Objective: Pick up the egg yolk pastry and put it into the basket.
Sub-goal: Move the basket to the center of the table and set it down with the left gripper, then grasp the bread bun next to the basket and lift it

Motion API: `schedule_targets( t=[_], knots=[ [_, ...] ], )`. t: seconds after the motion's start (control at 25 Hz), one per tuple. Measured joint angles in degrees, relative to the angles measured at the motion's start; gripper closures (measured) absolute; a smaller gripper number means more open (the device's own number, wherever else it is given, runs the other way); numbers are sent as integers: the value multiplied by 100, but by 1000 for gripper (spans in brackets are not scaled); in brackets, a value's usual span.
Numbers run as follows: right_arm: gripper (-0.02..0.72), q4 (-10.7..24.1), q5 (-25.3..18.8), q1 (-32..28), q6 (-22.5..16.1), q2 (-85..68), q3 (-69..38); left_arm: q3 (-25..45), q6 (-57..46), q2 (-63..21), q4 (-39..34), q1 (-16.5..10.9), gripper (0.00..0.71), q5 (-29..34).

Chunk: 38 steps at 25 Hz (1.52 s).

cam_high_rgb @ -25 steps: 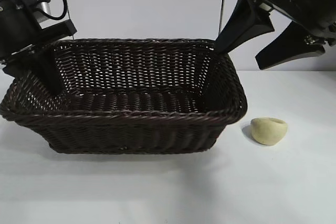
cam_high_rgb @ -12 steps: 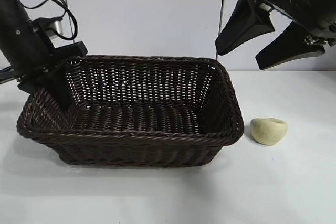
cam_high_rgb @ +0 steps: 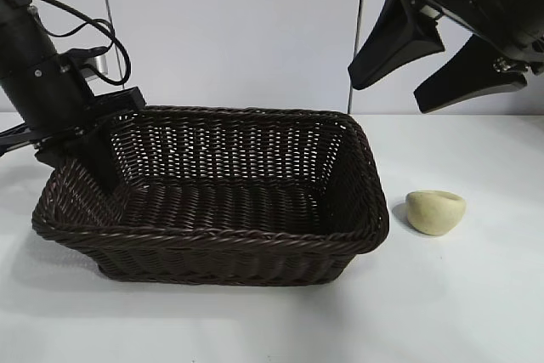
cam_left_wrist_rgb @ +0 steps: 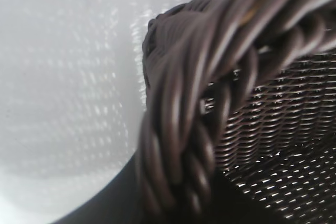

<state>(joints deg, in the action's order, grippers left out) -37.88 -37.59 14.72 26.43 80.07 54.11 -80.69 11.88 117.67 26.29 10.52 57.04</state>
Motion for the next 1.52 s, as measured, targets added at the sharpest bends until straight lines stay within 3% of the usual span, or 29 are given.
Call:
schedule_targets(
  t=[0.12,0.24,0.64,1.04,1.16,1.4,1.52],
  knots=[
    [148,11,0,0,0,0,0,0,7,-35,-102,0,174,32],
    [148,11,0,0,0,0,0,-47,7,-201,-242,0,151,148],
    [148,11,5,0,0,0,0,-580,-101,-1114,-877,0,144,758],
    [148,12,1,0,0,0,0,-905,-863,-1295,-2746,-23,142,1184],
    [148,12,1,0,0,0,0,-905,-1046,-1295,-2974,-215,142,1179],
    [148,12,1,0,0,0,0,-905,-1108,-1295,-2996,-939,142,1210],
    [148,12,1,0,0,0,0,-905,-1116,-1295,-2960,-1056,142,1291]
  ],
)
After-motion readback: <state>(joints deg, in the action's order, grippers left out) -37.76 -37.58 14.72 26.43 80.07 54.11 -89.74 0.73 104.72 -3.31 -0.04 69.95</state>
